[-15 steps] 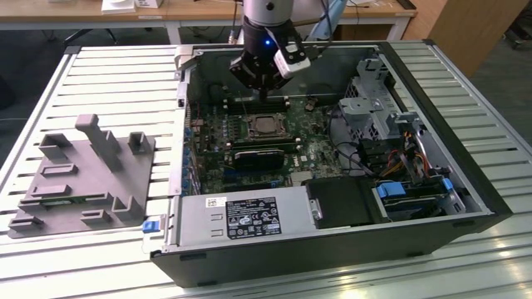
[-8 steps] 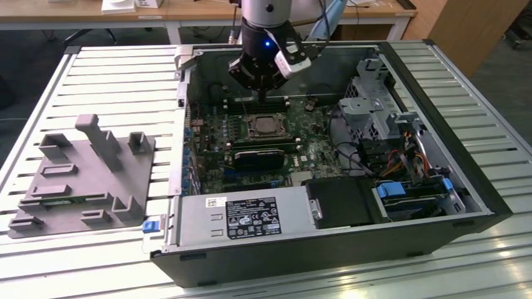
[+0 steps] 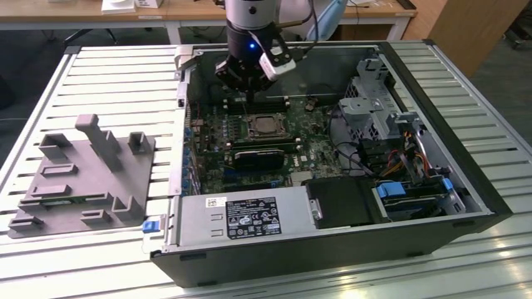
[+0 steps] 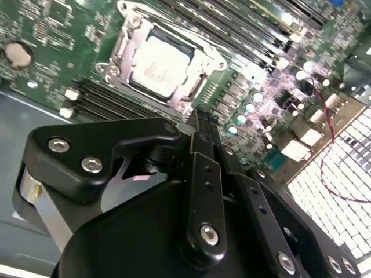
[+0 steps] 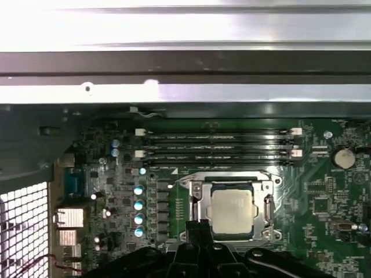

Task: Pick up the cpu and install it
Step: 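Install the first cpu locking lever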

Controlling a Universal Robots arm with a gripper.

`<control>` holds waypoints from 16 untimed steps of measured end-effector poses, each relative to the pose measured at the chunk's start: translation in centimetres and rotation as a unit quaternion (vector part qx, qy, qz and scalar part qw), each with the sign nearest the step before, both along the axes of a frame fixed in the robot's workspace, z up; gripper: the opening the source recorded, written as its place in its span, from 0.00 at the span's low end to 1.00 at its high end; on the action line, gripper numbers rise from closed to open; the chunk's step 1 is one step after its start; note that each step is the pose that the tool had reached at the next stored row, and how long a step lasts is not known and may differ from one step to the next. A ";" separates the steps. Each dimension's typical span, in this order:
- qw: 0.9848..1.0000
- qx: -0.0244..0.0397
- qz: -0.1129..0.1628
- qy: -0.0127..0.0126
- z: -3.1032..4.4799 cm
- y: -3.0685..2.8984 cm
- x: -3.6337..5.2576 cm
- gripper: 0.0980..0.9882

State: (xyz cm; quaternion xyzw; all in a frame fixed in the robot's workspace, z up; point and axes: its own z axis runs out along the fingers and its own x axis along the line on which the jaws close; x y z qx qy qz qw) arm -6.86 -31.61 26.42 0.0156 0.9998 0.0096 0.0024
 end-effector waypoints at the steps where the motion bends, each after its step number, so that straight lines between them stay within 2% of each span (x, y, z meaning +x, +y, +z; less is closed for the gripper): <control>1: 1.000 0.000 0.000 0.000 -0.03 0.01 -0.19 0.01; 8: 1.000 0.000 0.000 0.000 -0.22 0.30 -1.40 0.01; 16: 1.000 0.000 0.000 0.000 -0.48 1.07 -2.39 0.01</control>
